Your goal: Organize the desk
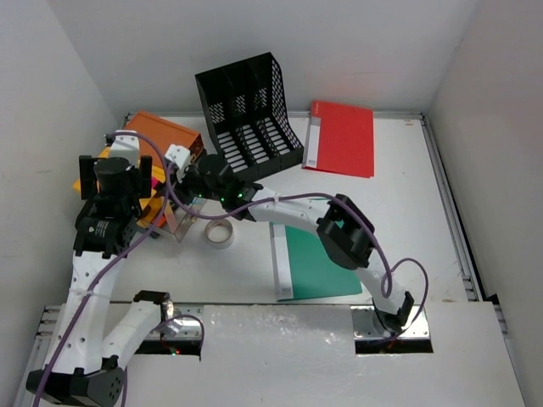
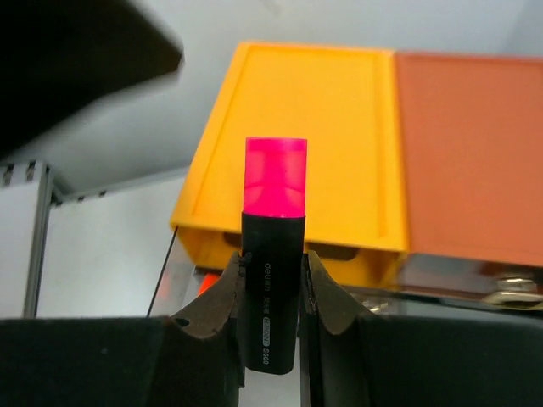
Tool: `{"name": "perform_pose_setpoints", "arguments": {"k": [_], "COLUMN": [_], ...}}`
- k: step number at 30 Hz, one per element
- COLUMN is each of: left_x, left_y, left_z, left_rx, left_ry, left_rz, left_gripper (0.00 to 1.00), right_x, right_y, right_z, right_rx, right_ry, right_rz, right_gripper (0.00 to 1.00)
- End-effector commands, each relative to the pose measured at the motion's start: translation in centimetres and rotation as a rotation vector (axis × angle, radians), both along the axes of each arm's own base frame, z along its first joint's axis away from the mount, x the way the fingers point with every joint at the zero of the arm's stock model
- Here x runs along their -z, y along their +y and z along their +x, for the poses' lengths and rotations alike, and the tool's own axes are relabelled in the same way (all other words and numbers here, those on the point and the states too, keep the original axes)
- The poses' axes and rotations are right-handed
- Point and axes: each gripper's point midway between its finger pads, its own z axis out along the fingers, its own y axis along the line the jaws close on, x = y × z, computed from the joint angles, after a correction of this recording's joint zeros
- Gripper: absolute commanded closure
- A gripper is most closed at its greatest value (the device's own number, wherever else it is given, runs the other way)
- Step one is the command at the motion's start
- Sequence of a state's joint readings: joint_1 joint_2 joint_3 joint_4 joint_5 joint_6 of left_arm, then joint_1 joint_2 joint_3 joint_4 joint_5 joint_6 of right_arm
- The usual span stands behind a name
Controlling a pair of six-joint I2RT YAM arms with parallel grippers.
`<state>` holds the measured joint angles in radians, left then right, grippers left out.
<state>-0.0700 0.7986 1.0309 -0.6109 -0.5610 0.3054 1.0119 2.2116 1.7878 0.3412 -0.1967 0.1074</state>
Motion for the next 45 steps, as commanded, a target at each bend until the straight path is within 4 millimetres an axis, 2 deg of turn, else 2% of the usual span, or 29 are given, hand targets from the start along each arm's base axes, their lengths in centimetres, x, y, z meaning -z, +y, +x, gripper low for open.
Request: {"name": "perform_pose_setpoints", "arguments": {"k": [1, 5, 11, 15, 18, 19, 23, 24, 28, 30, 32, 33, 34, 35, 37, 38, 40, 45], "left_x": [-1.1, -1.0, -1.0, -1.0, -1.0, -1.1, -1.1, -1.0, -0.3, 0.0, 0.1, 0.2, 0.2, 0.5, 1.1, 2.0, 2.8, 6.5], "left_y": [0.3, 0.2, 0.2, 0.2, 0.2, 0.3, 0.6, 0.7, 0.4, 0.4, 0.5, 1.3, 1.6, 2.7, 4.5, 5.0, 5.8, 6.9], "left_z": [0.1, 0.2, 0.3, 0.2, 0.3, 0.4, 0.7, 1.1, 2.2, 2.9, 3.7, 4.2, 4.5, 5.1, 5.3, 5.8, 6.1, 7.0], "left_rx": [-0.011, -0.01, -0.006, -0.008, -0.007, -0.007, -0.021, -0.021, 0.002, 0.019, 0.05, 0.042, 0.049, 0.049, 0.024, 0.019, 0.006, -0.014], "left_ry": [-0.05, -0.048, -0.045, -0.047, -0.046, -0.045, -0.034, -0.029, 0.011, 0.028, 0.036, 0.051, 0.057, 0.071, 0.088, 0.119, 0.137, 0.203], "left_rz": [0.0, -0.001, 0.0, 0.0, 0.004, 0.008, 0.033, 0.036, 0.041, 0.036, 0.017, 0.011, -0.002, -0.033, -0.072, -0.089, -0.102, -0.127], "left_gripper": [0.11, 0.11, 0.11, 0.11, 0.11, 0.11, 0.07, 0.06, 0.04, 0.03, 0.03, 0.02, 0.02, 0.02, 0.02, 0.02, 0.02, 0.02], "right_x": [-0.4, 1.5, 2.5, 2.9, 2.4, 2.2, 0.6, 0.7, -1.5, -1.8, -3.4, -2.7, -2.8, -3.0, -2.8, -1.9, -0.8, 4.0], "right_y": [1.7, 2.0, 1.0, 0.7, 0.4, 0.2, -0.2, -0.3, -1.1, -1.6, -2.3, -2.9, -3.5, -4.5, -5.6, -6.4, -7.2, -8.9], "right_z": [-0.9, -1.6, -1.9, -1.9, -1.8, -1.7, -1.9, -1.9, -2.3, -2.6, -2.8, -3.0, -2.9, -2.9, -3.2, -3.5, -3.7, -3.6], "right_rx": [-0.085, -0.104, -0.083, -0.077, -0.062, -0.051, -0.046, -0.043, -0.036, -0.034, -0.018, -0.007, 0.011, 0.042, 0.069, 0.08, 0.105, 0.166], "right_ry": [0.009, 0.025, 0.029, 0.037, 0.036, 0.035, 0.024, 0.025, 0.015, 0.021, 0.02, 0.036, 0.045, 0.063, 0.097, 0.114, 0.153, 0.256], "right_rz": [0.049, 0.011, -0.012, -0.036, -0.03, -0.027, -0.009, -0.009, 0.029, 0.027, 0.049, 0.037, 0.041, 0.046, 0.048, 0.032, 0.023, -0.009], "right_gripper": [1.0, 1.0, 1.0, 0.9, 0.8, 0.7, 0.55, 0.53, 0.51, 0.51, 0.54, 0.59, 0.67, 0.83, 0.95, 0.99, 1.0, 1.0]}}
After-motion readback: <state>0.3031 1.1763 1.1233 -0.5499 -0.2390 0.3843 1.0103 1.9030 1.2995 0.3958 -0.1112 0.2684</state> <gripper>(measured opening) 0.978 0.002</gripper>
